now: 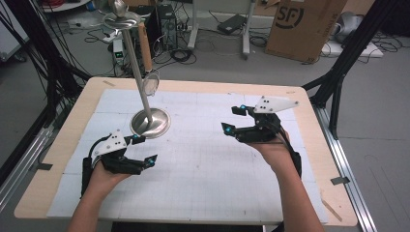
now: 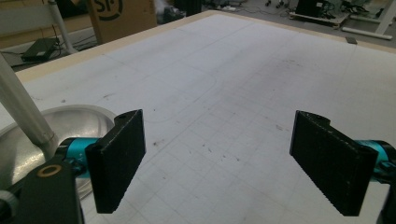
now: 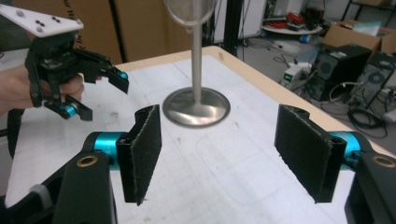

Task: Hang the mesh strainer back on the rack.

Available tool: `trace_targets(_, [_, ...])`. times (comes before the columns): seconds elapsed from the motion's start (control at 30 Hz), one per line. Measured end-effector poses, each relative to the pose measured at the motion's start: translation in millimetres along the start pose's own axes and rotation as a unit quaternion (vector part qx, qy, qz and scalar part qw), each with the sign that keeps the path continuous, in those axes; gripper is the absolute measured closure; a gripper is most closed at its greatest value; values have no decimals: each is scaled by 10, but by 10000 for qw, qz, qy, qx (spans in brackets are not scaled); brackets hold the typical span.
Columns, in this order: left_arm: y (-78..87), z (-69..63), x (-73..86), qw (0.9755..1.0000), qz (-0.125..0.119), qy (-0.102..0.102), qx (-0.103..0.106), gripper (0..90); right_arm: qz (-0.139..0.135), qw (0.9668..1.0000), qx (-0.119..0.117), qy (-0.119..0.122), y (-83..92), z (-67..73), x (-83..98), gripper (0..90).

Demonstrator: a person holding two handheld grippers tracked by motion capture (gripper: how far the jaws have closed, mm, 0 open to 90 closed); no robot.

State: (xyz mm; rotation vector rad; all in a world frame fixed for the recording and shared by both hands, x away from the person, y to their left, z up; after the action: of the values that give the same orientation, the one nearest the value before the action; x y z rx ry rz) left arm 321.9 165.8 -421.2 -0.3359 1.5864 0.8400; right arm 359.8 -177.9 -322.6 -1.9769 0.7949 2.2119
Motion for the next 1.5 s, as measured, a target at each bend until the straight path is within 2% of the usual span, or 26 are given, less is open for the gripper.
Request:
trace_targets(0.67, [-18, -3, 28, 10000, 54, -21, -16, 188, -158, 9988, 210, -419, 258, 44, 741, 265])
trace_targets(1.03, [-26, -11, 38, 10000, 72, -40, -14, 187, -47, 9976, 382, -569, 342, 112, 1173, 218])
trace_targets(1.13, [-34, -21, 39, 10000, 79, -56, -2, 187, 20, 9975, 355, -605, 335, 115, 1216, 212])
trace_targets(1.5, [-32, -17, 39, 10000, 83, -4, -17, 188, -163, 9967, 404, -686, 380, 111, 1227, 207])
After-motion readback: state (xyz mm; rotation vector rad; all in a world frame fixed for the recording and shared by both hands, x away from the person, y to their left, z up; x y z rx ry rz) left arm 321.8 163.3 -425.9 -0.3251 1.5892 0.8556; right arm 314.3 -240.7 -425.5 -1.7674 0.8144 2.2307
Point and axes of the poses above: each handheld gripper's, and its own axes: y roughly backward along the jaws, x roughly out of its underside, z roughly to its left, the point moved 5 cm from there along -y, roughly forward along the jaws, and after that the axes turned 7 degrees about -x, right-handed, at the moved point
